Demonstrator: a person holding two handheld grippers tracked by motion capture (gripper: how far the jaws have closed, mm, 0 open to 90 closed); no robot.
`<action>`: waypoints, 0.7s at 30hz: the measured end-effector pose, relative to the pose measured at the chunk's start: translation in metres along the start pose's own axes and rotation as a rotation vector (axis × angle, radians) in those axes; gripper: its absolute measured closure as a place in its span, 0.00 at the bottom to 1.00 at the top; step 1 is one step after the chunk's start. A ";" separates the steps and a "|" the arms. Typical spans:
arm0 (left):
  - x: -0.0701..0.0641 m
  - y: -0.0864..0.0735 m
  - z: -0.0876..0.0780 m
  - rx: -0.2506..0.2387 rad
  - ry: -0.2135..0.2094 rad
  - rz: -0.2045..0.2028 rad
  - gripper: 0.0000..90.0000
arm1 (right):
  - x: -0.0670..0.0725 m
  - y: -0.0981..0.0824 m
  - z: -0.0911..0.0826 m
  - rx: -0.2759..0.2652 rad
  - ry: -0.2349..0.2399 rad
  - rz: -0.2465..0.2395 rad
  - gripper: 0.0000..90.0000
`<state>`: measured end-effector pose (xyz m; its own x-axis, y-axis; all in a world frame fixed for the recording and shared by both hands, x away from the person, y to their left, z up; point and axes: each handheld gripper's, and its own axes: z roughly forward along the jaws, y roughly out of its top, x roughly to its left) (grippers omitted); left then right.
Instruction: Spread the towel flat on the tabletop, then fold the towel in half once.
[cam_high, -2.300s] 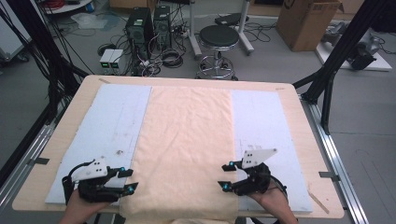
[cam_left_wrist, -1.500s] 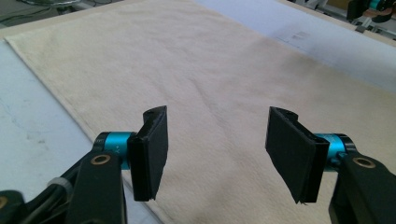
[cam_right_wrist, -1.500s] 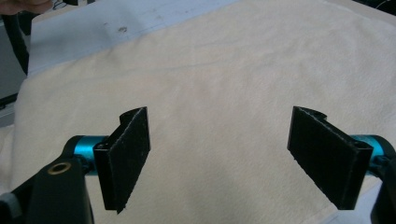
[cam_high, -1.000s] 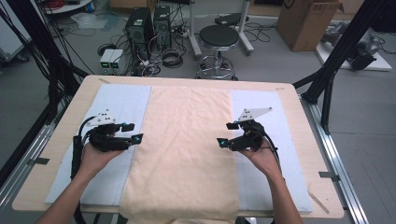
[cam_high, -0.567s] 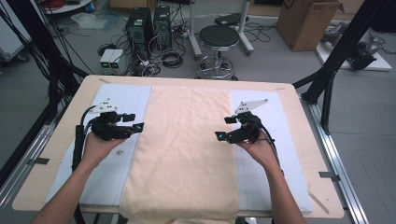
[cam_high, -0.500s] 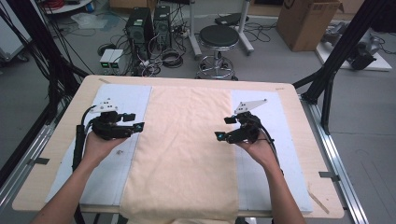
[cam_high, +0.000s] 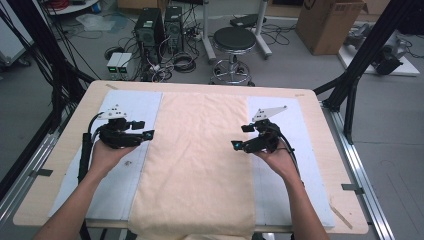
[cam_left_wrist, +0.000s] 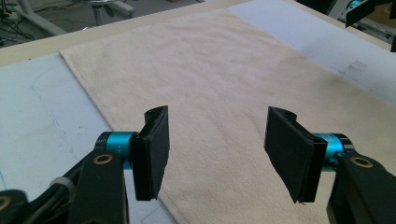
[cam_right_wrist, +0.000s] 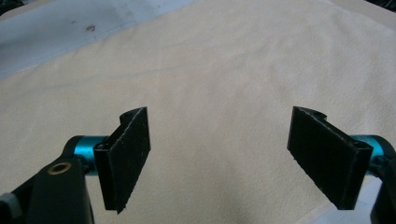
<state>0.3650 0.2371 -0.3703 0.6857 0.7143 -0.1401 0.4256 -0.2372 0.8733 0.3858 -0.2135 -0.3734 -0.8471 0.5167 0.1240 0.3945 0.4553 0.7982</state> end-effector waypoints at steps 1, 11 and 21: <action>0.000 0.000 0.000 0.002 0.002 0.003 0.45 | 0.000 0.000 0.000 0.002 -0.003 0.004 0.23; 0.010 0.021 0.017 0.007 0.033 -0.007 0.45 | -0.018 0.004 0.000 0.019 -0.032 0.034 0.23; 0.030 0.041 0.044 0.031 0.110 -0.035 0.45 | -0.053 0.020 0.011 0.042 -0.123 0.078 0.26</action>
<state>0.4290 0.2201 -0.3596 0.6015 0.7902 -0.1170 0.4676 -0.2295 0.8537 0.4424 -0.2231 -0.3705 -0.7639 0.6359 0.1095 0.4745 0.4386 0.7633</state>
